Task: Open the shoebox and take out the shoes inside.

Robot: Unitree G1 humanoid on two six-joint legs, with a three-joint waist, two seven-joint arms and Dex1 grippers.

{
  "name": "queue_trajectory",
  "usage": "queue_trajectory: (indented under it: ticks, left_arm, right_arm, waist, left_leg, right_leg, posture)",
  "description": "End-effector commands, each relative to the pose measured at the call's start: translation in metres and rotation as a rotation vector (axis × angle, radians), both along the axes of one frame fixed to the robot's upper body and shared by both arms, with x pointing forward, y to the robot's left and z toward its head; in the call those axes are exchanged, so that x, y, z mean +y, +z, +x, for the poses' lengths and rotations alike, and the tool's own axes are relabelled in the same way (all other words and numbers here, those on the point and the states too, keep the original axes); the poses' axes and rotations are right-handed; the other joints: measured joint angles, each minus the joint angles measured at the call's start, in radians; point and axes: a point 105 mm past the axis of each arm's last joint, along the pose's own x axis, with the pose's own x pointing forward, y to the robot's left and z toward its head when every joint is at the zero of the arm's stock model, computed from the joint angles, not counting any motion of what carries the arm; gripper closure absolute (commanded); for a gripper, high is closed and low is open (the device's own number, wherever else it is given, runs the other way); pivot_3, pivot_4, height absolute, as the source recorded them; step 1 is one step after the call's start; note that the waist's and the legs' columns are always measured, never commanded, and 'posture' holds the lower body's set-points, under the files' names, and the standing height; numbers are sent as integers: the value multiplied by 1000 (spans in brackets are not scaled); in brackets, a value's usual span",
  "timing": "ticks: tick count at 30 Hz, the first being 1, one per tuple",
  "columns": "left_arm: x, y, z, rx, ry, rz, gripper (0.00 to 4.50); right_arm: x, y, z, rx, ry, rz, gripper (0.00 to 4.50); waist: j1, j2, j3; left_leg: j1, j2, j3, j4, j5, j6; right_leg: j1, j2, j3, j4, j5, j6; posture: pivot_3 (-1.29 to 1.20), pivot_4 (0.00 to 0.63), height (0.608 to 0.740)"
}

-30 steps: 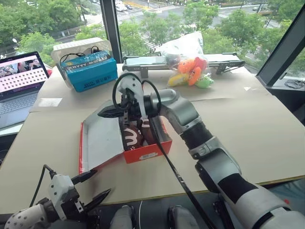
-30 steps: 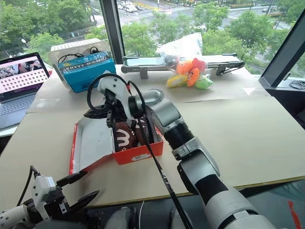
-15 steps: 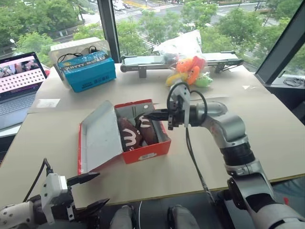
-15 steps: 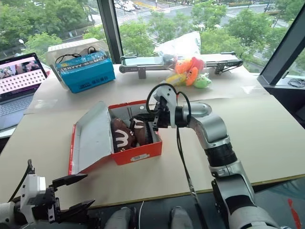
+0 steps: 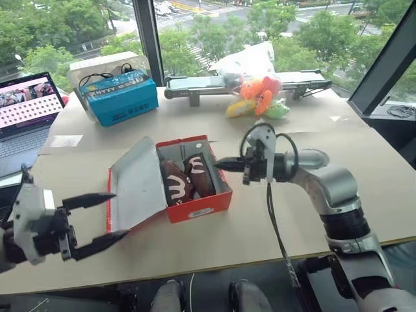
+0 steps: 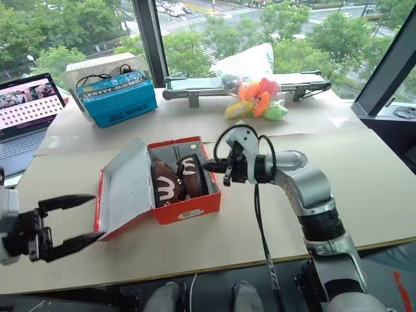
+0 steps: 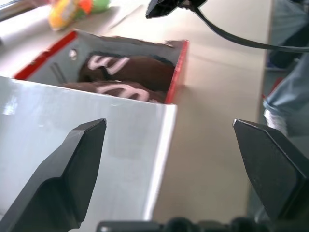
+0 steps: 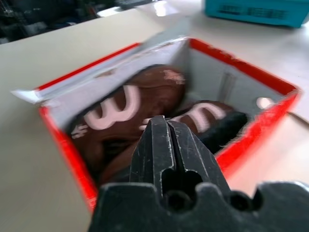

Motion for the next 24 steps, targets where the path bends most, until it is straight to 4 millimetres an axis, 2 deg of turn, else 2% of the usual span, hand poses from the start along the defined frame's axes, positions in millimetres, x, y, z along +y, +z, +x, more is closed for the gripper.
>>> queue_trajectory:
  ticks: [1, 6, 9, 15, 19, 20, 24]
  left_arm:
    - [5, -19, 13, -3, 36, 16, 0]
    - [7, -27, 30, -15, 39, 13, 0]
    - [8, -28, 38, -25, 38, 13, 0]
    - [6, -32, 46, -33, 25, 6, 0]
    - [3, -36, 51, -32, 7, 3, 0]
    - [2, -37, 52, -34, 4, 2, 0]
    - [-1, -35, 55, -42, -4, -8, 0]
  right_arm:
    - [0, -6, 19, -14, -132, -76, 4426]
    - [3, -7, 13, 33, -190, -89, 4426]
    - [1, 6, 1, 24, -207, -75, 3720]
    - [4, 45, -33, -56, -153, -90, 1700]
    - [19, 48, -54, -13, -67, -148, 263]
    - [22, 46, -57, -7, -53, -163, 52]
    - [38, 17, -54, 73, -61, -197, 52]
  waist:
    - [3, 0, 0]
    - [12, -1, 1]
    - [11, -1, 1]
    - [7, -1, 1]
    - [6, -1, 1]
    - [6, -1, 1]
    - [7, -2, 1]
  left_leg:
    - [0, 0, 1, -1, 1, -1]
    - [-2, 0, 2, -2, 2, -3]
    - [-3, 0, 2, -2, 2, -3]
    - [-3, 1, 2, -1, 2, -3]
    - [-2, 1, 1, -1, 2, -3]
    - [-1, 1, 1, -1, 2, -3]
    - [-1, 1, 1, -1, 2, -3]
  right_leg:
    - [0, 0, -1, 0, 0, 0]
    - [-1, 1, -1, 0, 0, -1]
    - [0, 1, -1, 0, 0, 0]
    - [-1, 1, -1, 0, -1, -1]
    - [-1, 1, -1, 1, -1, -2]
    - [-1, 1, -1, 1, 0, -2]
    - [0, 1, -2, 1, 0, -2]
  posture:
    - [0, 150, 740]
    - [0, 150, 740]
    - [0, 150, 740]
    - [0, 150, 740]
    - [0, 150, 740]
    - [0, 150, 740]
    - [0, 150, 740]
